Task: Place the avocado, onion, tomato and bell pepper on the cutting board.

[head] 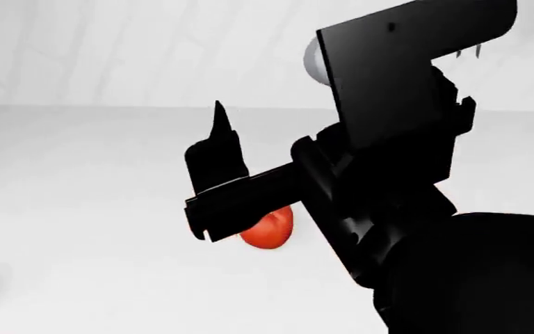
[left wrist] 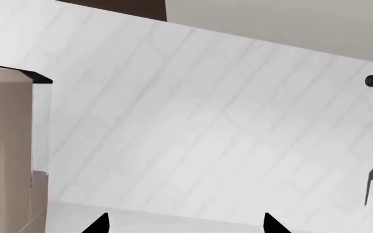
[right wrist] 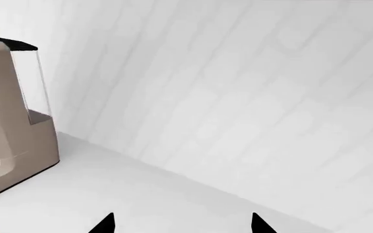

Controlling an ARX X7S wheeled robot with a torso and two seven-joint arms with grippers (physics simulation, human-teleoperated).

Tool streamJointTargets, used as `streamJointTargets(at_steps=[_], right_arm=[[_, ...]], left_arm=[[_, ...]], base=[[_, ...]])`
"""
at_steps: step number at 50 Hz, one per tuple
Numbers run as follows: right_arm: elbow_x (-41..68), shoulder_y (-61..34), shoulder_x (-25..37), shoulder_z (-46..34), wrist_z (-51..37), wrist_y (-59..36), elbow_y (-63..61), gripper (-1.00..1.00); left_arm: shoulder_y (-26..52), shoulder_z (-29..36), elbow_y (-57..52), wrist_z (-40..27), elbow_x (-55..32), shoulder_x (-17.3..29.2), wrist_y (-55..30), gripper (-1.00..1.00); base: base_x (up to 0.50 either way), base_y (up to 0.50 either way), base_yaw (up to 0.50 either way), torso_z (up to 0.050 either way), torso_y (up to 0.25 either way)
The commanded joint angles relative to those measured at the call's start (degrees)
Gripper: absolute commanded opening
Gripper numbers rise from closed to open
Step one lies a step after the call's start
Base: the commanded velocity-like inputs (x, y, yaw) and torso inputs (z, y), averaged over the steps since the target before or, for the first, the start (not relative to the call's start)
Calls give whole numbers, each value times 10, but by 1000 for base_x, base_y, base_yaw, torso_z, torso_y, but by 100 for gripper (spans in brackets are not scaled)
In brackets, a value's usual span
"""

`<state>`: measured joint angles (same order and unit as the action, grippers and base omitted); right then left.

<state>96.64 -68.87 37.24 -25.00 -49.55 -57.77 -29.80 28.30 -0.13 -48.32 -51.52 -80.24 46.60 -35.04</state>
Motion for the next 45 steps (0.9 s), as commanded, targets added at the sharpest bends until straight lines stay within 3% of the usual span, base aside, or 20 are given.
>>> streamJointTargets(at_steps=[1,19,45], right_arm=[[-105,-2,-52,-62,104,-8,84,100],[-233,68,-69,-115,174,46,170,100],[-255,94,-77,-152,189,39,218,100]], left_arm=[[-9,-7,-1,4,-1,5,5,100],[-29,-16,4,20,3,10,13,100],[-55,-25,-19,5,-8,14,21,100]], base=[[0,0,0,0,0],[0,0,0,0,0],[0,0,0,0,0]])
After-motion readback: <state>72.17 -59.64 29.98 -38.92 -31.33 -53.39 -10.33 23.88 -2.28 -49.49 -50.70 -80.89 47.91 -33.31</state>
